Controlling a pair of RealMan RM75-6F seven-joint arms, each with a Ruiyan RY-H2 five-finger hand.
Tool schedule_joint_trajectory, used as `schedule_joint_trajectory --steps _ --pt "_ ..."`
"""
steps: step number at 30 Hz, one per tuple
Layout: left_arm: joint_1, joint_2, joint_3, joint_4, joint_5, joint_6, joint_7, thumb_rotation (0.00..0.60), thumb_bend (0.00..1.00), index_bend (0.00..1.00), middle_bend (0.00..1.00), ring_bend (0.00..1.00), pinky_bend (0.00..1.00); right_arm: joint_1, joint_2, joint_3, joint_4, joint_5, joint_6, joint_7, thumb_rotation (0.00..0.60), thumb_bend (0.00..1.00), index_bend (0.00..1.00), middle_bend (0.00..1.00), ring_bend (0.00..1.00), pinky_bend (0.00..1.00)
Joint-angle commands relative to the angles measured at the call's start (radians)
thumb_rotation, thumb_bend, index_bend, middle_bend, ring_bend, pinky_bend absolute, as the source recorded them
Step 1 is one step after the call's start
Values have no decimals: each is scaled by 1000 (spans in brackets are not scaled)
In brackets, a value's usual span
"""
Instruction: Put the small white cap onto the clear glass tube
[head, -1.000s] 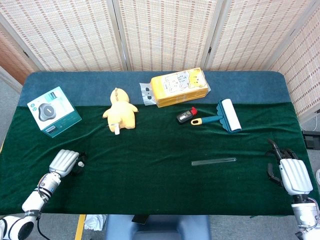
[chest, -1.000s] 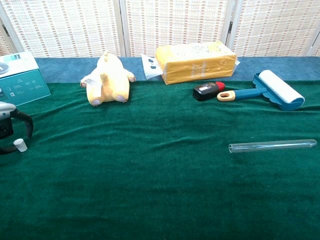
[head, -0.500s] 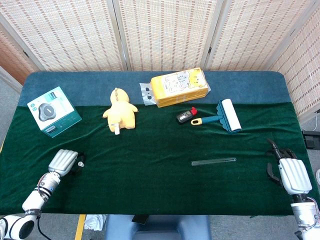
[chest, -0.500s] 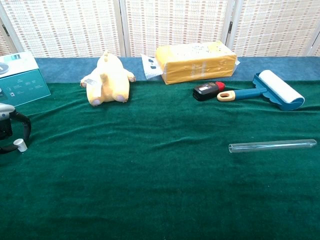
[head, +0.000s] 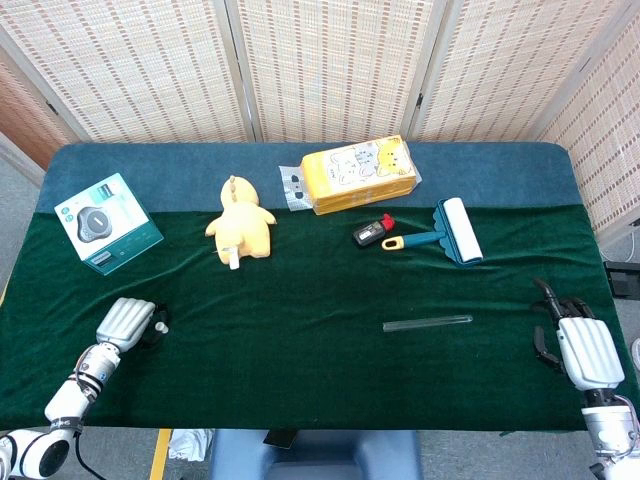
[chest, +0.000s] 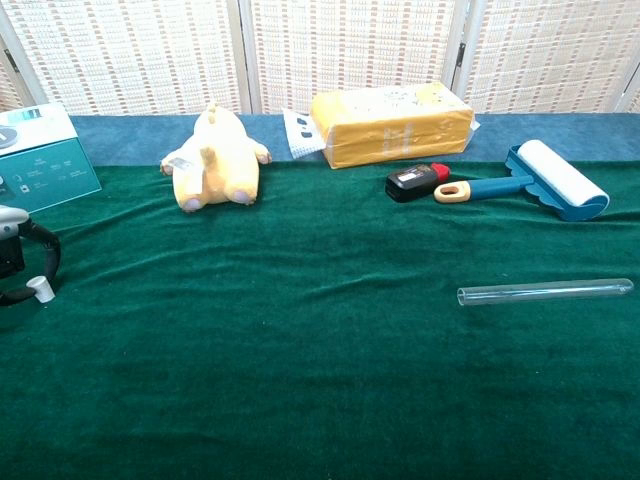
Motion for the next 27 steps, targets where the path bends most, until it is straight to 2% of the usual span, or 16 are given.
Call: schedule_joint_trajectory --steps 1,7,11,12,15,17,19,23,27 --pt "3 2 -2 -2 8 9 -17 600 454 545 994 855 760 0 1 0 -3 -3 2 -2 600 681 5 382 301 194" --pt "11 19 -5 -17 28 35 -45 600 467 569 997 856 760 2 2 -1 -7 -12 4 -6 600 680 5 383 305 204" --pt "20 49 -11 -55 45 67 -64 600 471 578 997 856 760 22 9 -10 -19 -39 -21 -52 600 681 9 416 347 284" --pt "21 55 -11 -64 50 72 -66 600 473 579 997 856 760 30 10 -11 -25 -46 -29 -69 600 681 14 440 374 339" --pt "24 72 -11 -89 63 86 -67 600 481 581 997 856 760 54 1 -9 -41 -64 -50 -113 600 648 50 575 518 584" --pt "28 79 -9 -105 71 97 -65 600 481 581 997 856 760 74 -8 -9 -47 -71 -77 -137 600 547 87 695 639 738" --pt "31 85 -5 -120 77 104 -60 600 482 581 997 856 760 94 -26 -8 -49 -73 -103 -164 600 472 129 783 716 833" --pt "37 89 2 -142 84 111 -48 600 481 582 997 856 760 134 -77 -1 -30 -39 -166 -211 600 371 259 911 832 971" --pt "38 87 10 -145 83 105 -36 600 481 582 998 856 760 172 -139 5 25 -6 -227 -211 600 372 354 949 862 994"
